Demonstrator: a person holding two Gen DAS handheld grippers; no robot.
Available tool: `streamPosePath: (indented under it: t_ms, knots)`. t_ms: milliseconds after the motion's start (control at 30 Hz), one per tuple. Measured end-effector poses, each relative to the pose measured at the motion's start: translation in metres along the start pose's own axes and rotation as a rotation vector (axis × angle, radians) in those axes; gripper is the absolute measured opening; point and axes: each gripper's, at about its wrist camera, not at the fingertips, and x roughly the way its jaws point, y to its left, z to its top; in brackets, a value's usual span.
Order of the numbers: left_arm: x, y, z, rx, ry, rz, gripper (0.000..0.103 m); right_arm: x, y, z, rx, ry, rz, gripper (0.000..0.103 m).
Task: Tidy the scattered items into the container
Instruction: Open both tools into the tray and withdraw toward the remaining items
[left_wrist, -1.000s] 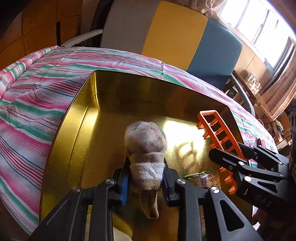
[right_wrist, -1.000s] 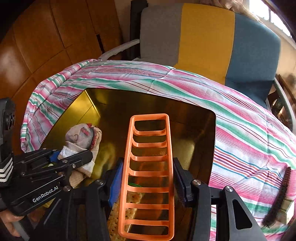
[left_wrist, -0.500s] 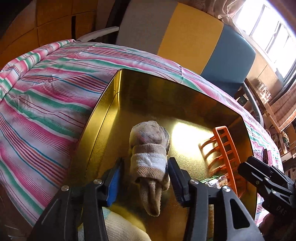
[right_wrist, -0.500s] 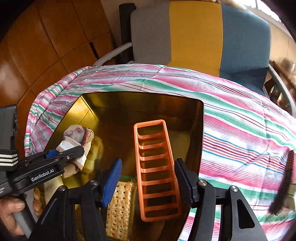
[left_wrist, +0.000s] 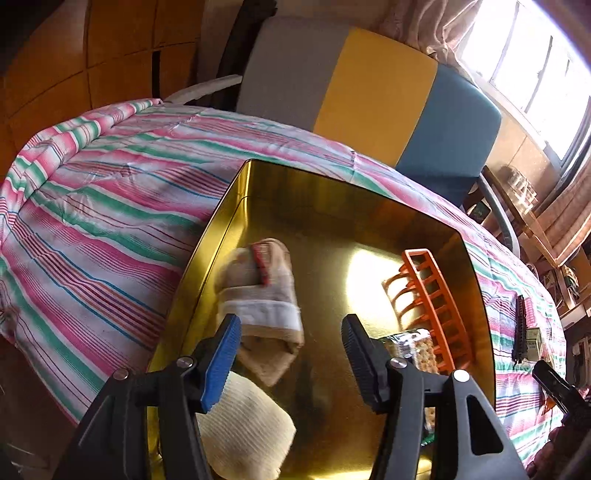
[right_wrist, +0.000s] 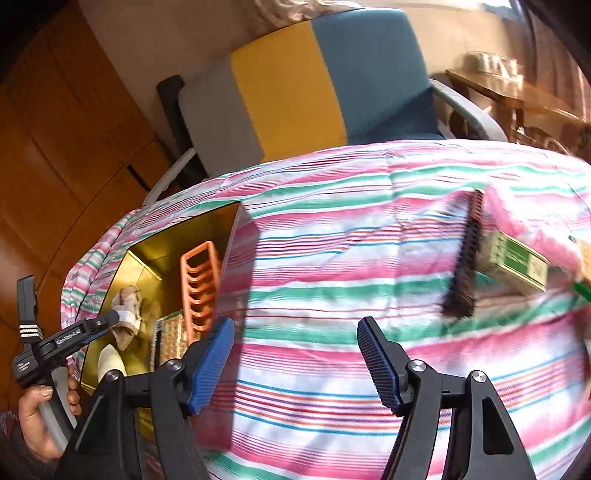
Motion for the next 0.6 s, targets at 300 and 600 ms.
streamPosePath:
  t_ms: [300,600]
  knots:
    - [-0.025,-0.117,-0.049,0.322,-0.003,-0.140,0.058,-0.051,-0.108,-0.048,0.217,-0.041,-0.118,0.079]
    - [-0.005,-0.229,-0.116,0.681,0.058,-0.185,0.058,-0.080,-0.148,-0.076,0.268,-0.073,-0.098,0.089]
